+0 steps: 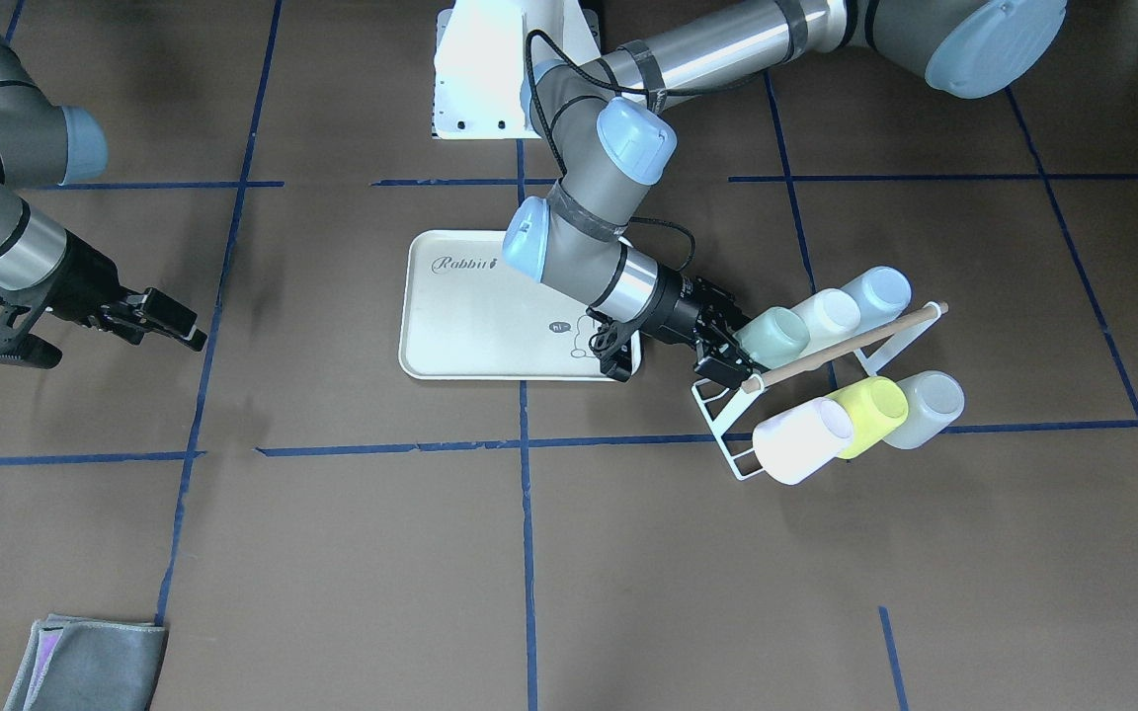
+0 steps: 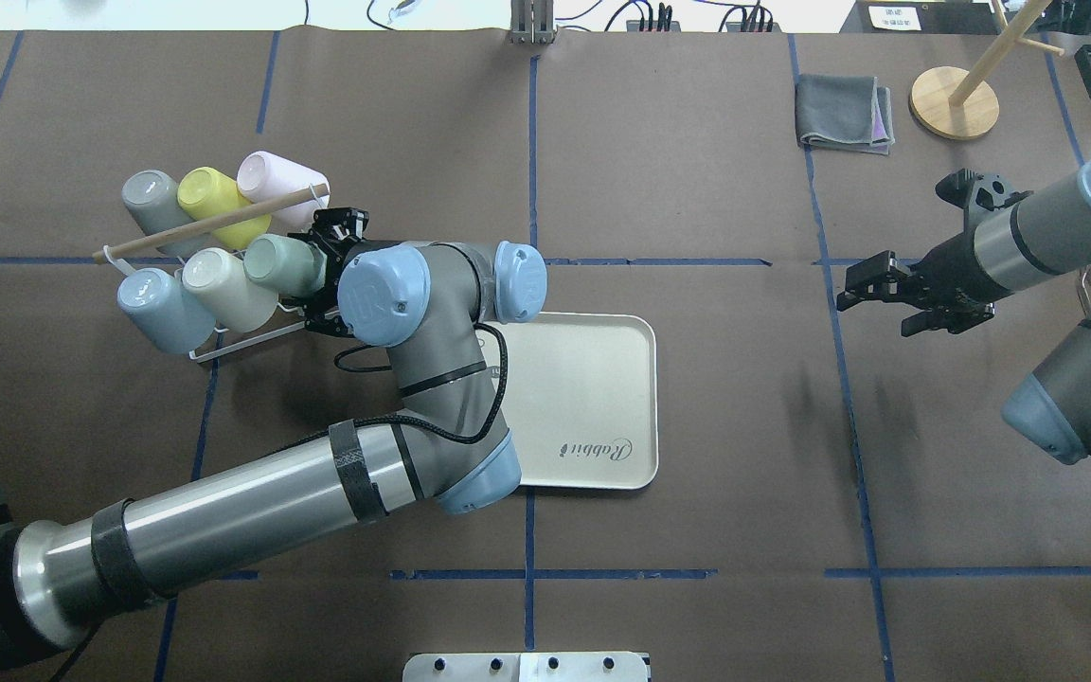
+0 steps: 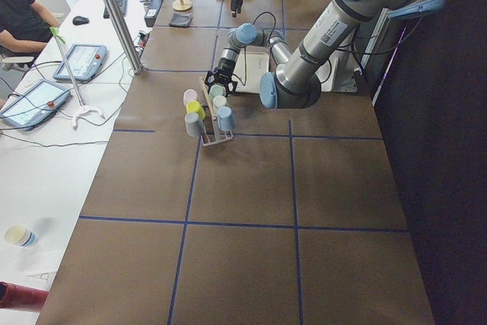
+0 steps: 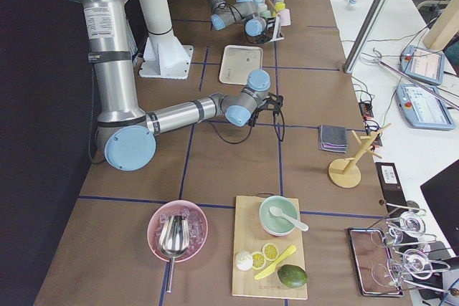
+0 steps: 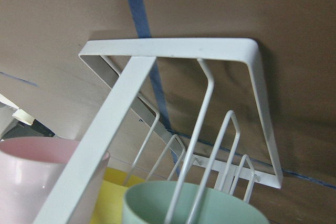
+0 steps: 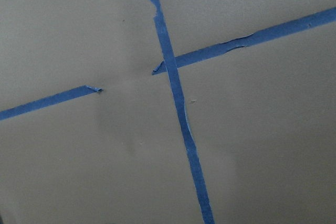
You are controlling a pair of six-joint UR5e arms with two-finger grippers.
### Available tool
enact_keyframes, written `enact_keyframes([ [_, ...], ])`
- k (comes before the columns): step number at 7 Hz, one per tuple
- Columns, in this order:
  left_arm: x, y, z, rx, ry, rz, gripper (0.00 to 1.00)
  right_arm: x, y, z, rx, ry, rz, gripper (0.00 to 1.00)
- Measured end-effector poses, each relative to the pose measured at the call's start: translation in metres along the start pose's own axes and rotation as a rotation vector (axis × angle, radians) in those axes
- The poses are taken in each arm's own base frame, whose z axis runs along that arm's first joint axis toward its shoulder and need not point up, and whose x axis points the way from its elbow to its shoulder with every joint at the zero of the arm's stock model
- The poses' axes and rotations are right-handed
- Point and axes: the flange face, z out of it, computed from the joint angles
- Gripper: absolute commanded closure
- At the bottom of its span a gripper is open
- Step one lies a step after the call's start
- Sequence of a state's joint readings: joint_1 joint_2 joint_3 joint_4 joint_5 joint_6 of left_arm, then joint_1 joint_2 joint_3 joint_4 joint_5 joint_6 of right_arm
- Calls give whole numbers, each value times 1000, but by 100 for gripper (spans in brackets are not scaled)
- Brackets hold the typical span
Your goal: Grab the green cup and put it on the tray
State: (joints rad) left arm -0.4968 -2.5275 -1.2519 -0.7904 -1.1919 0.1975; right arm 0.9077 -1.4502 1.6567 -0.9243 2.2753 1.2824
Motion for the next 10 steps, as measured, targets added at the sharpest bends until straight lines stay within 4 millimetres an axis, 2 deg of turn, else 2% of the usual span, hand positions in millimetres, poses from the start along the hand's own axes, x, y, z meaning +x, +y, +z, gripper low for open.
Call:
enact_keyframes([
  [2, -1, 4, -5, 15, -3, -4, 54, 0, 0, 0, -1, -1, -1, 0],
  [4, -3, 17, -16, 47, -11, -11, 53, -1, 0, 0, -1, -1, -1, 0],
  [8, 1, 72, -31, 97, -29, -13, 53, -2, 0, 0, 0, -2, -2, 0],
  [10, -2, 98, -46, 129, -43, -10, 53, -2, 0, 0, 0, -2, -2, 0],
])
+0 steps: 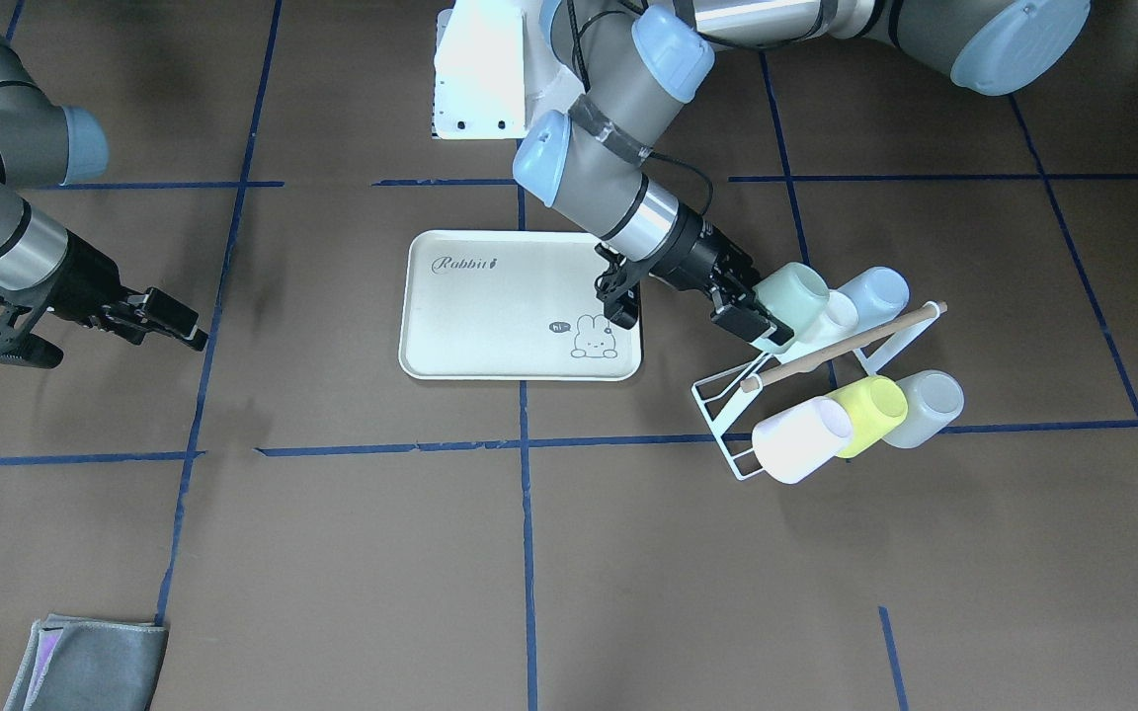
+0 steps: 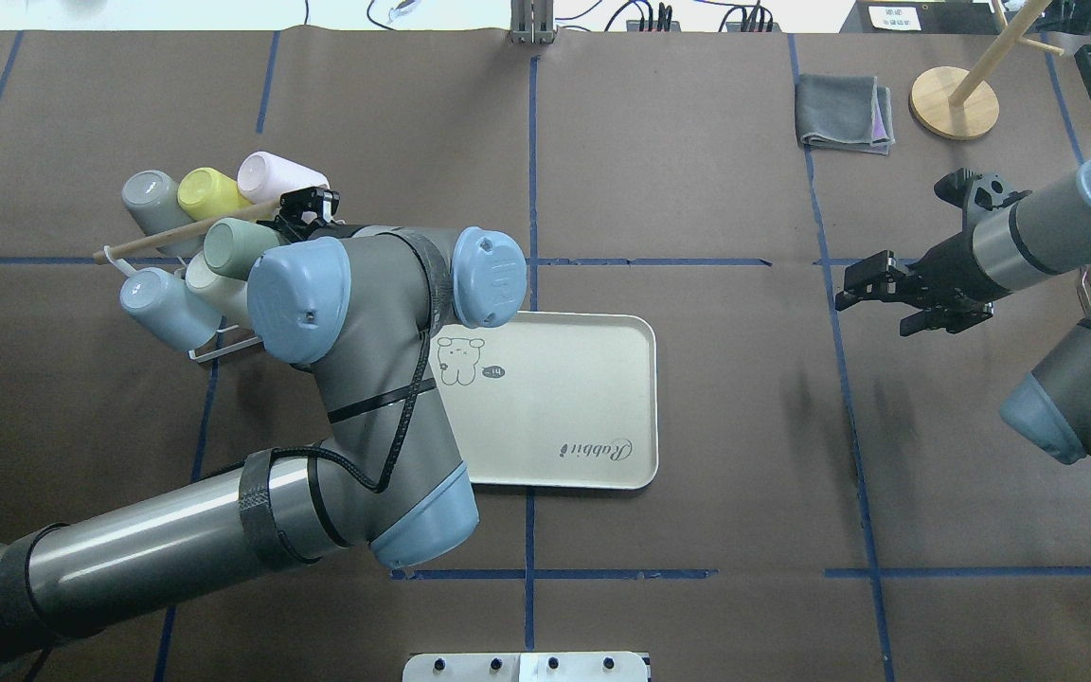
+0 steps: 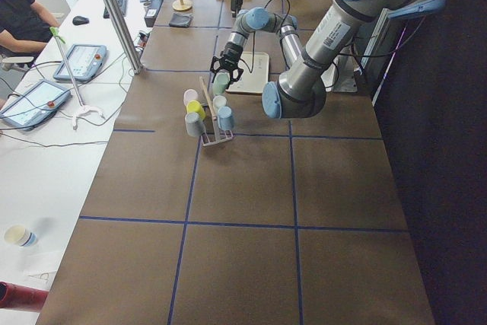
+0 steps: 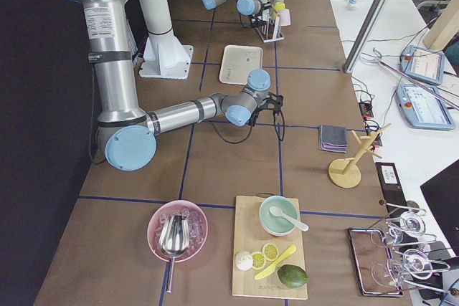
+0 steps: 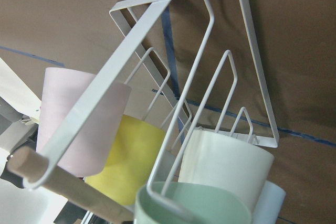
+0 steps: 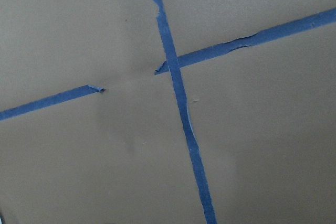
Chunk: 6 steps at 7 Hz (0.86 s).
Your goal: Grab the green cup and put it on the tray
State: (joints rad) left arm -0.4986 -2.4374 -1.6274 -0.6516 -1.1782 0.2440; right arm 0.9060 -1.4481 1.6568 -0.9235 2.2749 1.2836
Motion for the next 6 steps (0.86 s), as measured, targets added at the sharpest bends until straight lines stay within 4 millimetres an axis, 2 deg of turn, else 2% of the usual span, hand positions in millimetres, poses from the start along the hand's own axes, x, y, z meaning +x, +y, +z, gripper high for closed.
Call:
enact_keyframes([
  [2, -3, 29, -23, 84, -16, -35, 53, 0, 0, 0, 0, 0, -1, 0],
  [4, -9, 52, -51, 273, -15, -164, 52, -1, 0, 0, 1, -1, -2, 0],
  [6, -5, 49, -56, 520, 48, -373, 50, -1, 0, 0, 1, -2, -1, 0],
])
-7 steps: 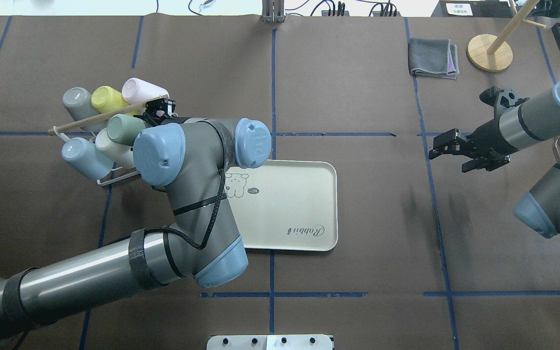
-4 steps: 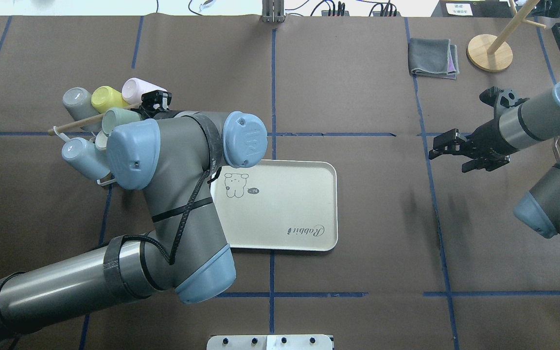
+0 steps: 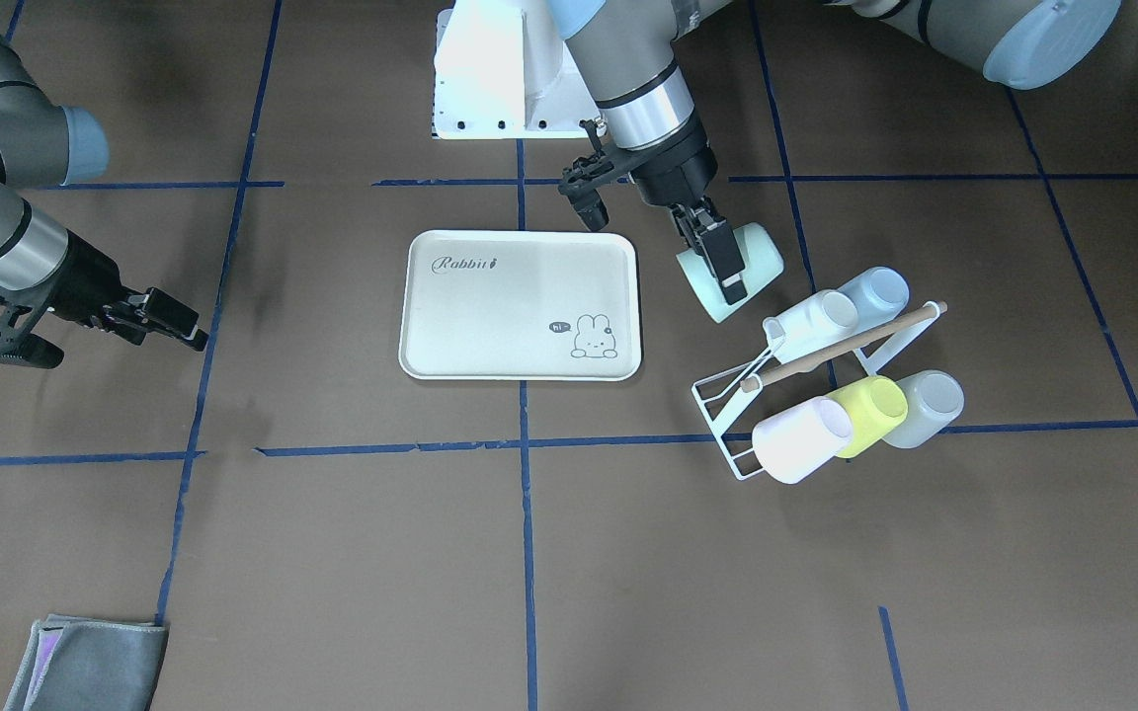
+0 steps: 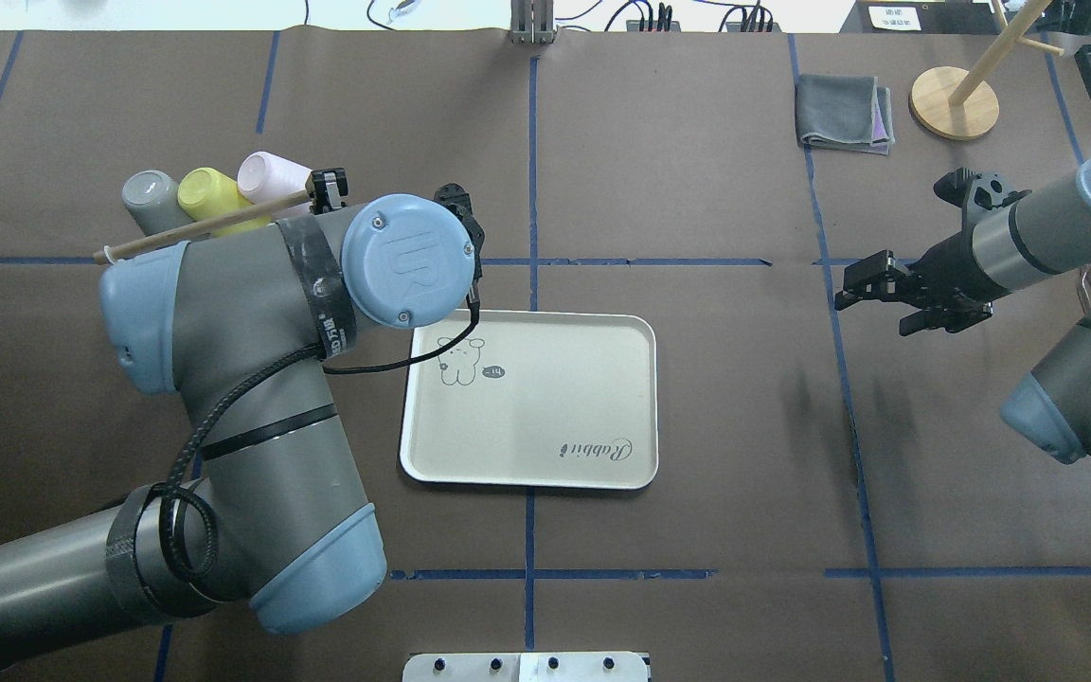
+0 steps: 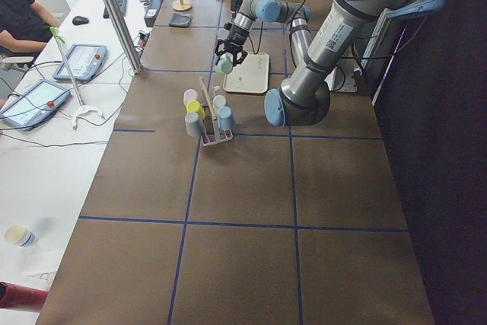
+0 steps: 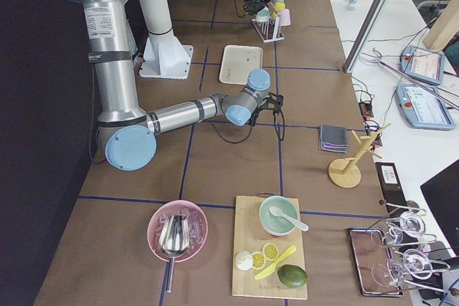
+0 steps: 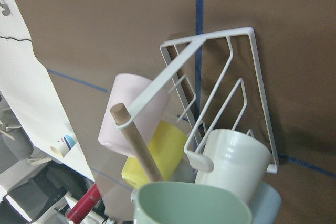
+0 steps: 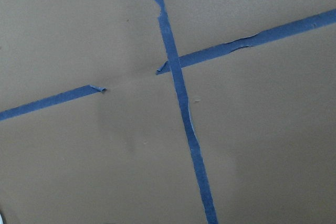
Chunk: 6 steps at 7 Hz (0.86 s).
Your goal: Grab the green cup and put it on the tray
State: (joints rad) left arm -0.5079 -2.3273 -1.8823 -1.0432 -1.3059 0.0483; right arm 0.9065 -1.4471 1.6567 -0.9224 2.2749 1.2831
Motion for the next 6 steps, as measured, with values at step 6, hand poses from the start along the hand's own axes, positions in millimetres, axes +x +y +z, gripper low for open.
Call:
enact_keyframes([
  [6, 51, -31, 48, 699, 231, -619, 38, 0, -1, 0, 7, 1, 1, 0],
])
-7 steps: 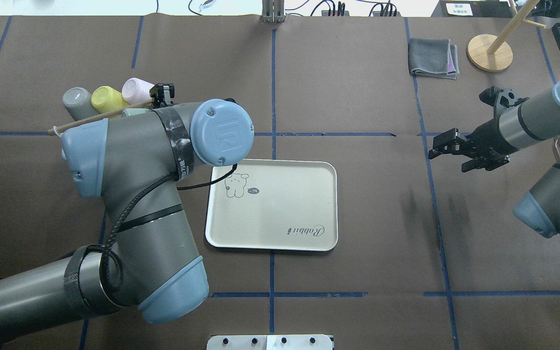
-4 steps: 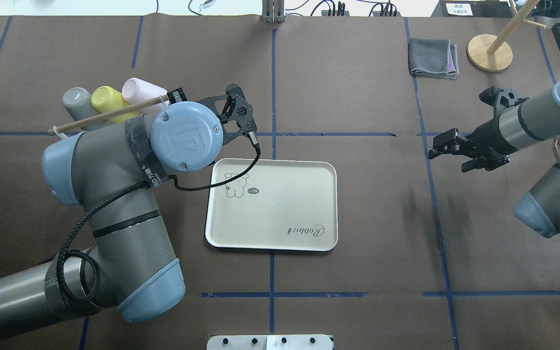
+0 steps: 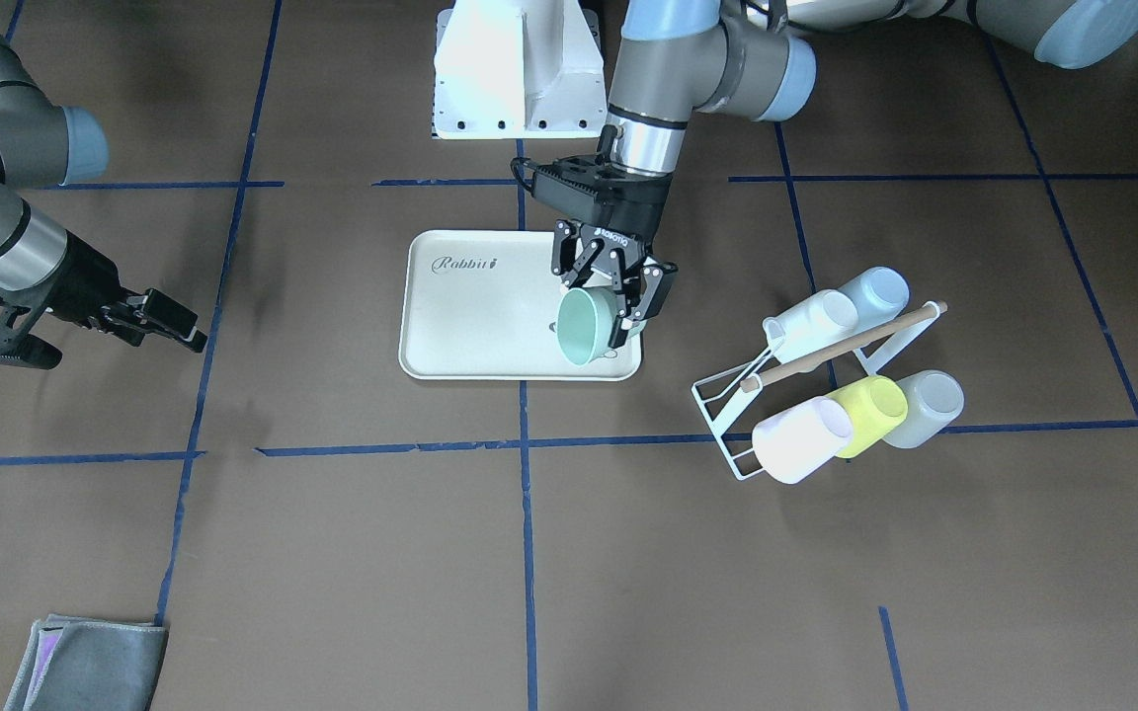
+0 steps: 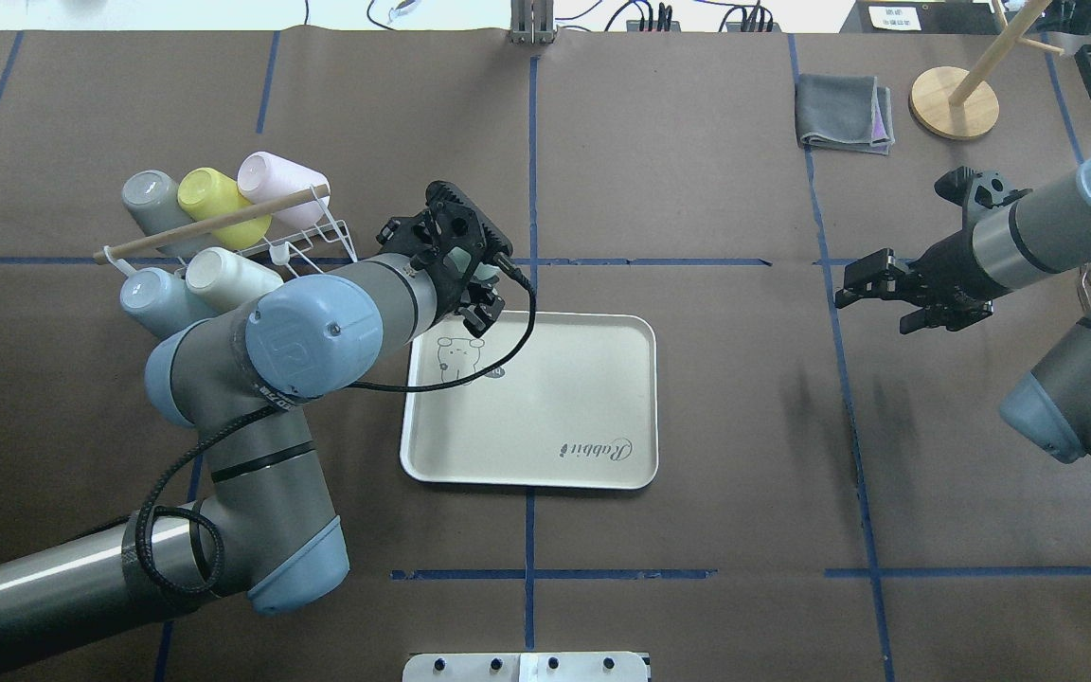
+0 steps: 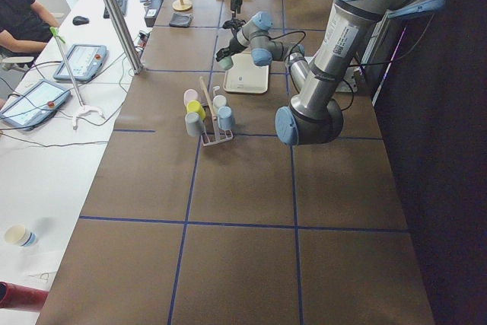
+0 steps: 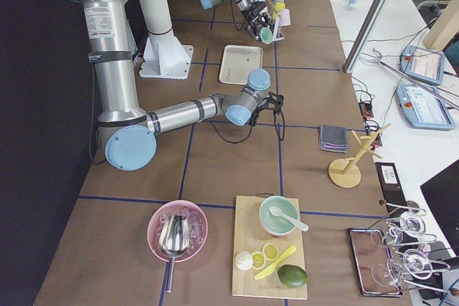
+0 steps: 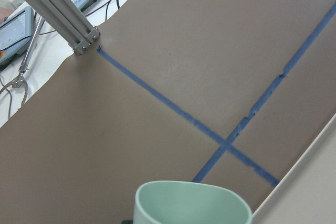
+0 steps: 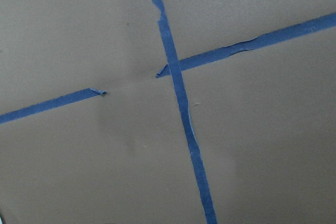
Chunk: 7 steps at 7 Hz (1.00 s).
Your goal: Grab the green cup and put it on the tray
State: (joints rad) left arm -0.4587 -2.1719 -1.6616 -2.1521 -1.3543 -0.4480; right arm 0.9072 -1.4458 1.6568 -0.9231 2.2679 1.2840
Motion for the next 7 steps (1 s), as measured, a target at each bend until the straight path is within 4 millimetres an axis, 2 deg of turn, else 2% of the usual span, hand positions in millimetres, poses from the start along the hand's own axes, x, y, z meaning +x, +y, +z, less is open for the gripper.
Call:
enact_keyframes([
  [3, 19, 3, 5, 213, 77, -144, 38, 0, 0, 0, 1, 0, 1, 0],
  [5, 40, 26, 18, 333, 88, -210, 38, -1, 0, 0, 3, 0, 3, 0],
  [7, 75, 39, 17, 395, 81, -246, 38, -1, -1, -1, 5, -2, 8, 0],
])
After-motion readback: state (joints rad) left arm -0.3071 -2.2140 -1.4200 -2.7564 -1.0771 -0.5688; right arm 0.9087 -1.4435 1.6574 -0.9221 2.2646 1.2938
